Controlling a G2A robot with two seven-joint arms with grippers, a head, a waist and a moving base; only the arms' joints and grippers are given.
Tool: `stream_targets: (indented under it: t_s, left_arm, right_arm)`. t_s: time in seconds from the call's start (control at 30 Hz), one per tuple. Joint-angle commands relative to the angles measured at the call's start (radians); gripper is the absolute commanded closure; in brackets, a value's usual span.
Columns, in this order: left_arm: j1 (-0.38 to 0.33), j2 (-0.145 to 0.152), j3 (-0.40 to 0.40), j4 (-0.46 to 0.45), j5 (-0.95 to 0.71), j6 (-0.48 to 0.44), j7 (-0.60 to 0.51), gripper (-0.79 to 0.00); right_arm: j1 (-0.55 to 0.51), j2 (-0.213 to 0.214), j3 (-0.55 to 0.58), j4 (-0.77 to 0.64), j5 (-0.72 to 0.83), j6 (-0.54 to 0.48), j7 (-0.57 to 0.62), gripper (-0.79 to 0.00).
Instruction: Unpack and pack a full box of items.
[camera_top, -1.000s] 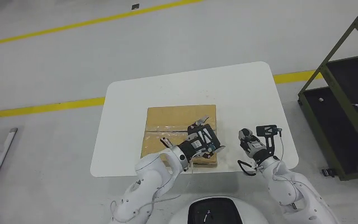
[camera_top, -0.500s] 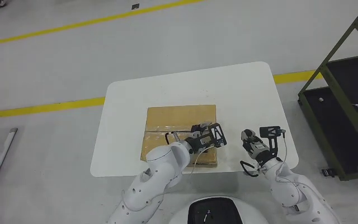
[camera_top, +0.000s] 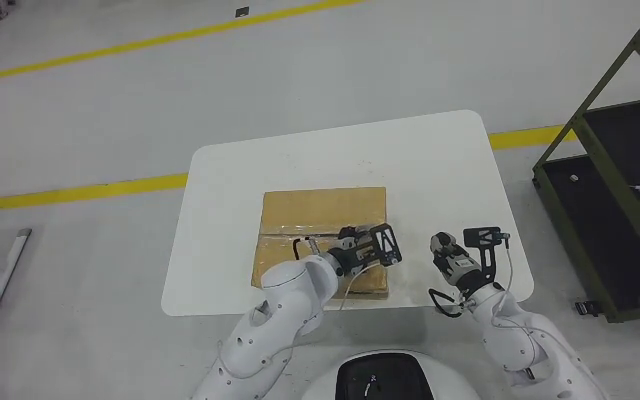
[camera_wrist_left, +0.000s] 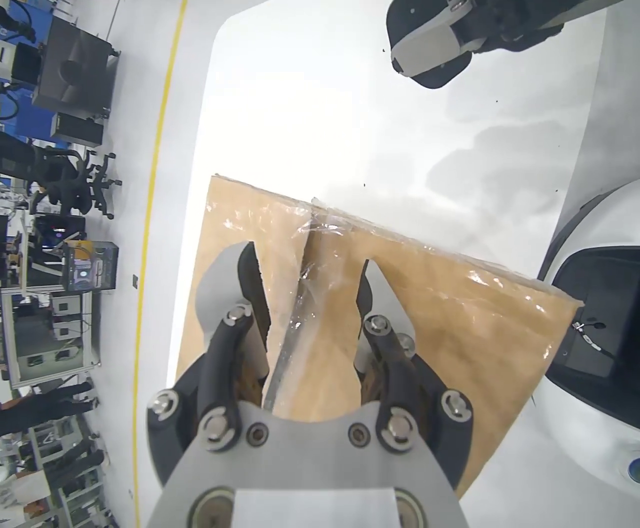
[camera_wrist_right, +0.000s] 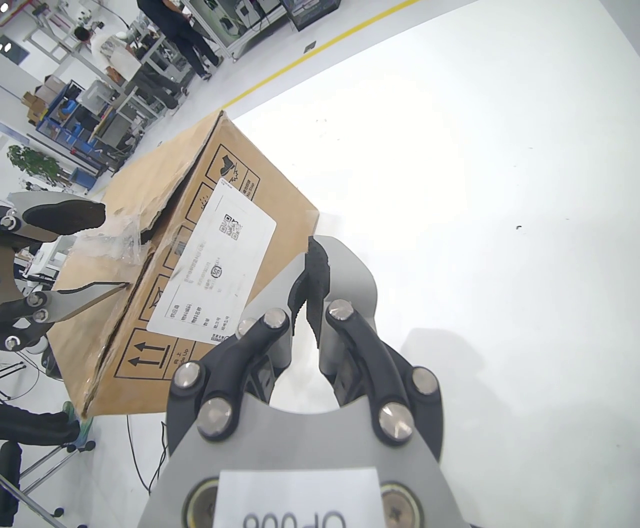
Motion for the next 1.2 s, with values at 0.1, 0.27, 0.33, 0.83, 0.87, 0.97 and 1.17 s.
stream_targets:
  t_s: [0.1,0.27,0.33,0.83,0.87,0.97,1.17]
  left_arm:
    - [-0.005,-0.003,0.005,0.014,0.019,0.003,0.008,-0.419]
    - [-0.008,-0.006,0.01,0.024,0.03,0.01,0.011,-0.385]
    - [-0.009,-0.007,0.012,0.025,0.038,0.01,0.011,-0.369]
    - [0.004,-0.008,-0.019,0.019,0.094,0.059,0.042,0.0]
    - [0.008,-0.007,-0.027,0.017,0.096,0.066,0.046,0.0]
    - [0.025,-0.005,-0.062,-0.005,0.077,0.106,0.062,0.0]
    - [0.072,0.001,-0.143,-0.064,0.044,0.178,0.084,0.0]
  right_arm:
    - [-0.001,0.001,0.0,-0.001,0.004,0.003,-0.001,0.0]
    - [-0.001,0.002,0.002,-0.003,0.006,0.006,-0.001,0.0]
    - [-0.001,0.002,0.002,-0.004,0.007,0.007,-0.001,0.0]
    - [0.004,0.004,-0.004,-0.003,0.016,0.008,-0.007,0.0]
    - [0.005,0.004,-0.005,-0.003,0.018,0.008,-0.007,0.0]
    - [0.011,0.003,-0.007,-0.013,0.043,-0.001,-0.013,0.0]
    - [0.029,0.002,-0.007,-0.038,0.121,-0.043,-0.019,0.0]
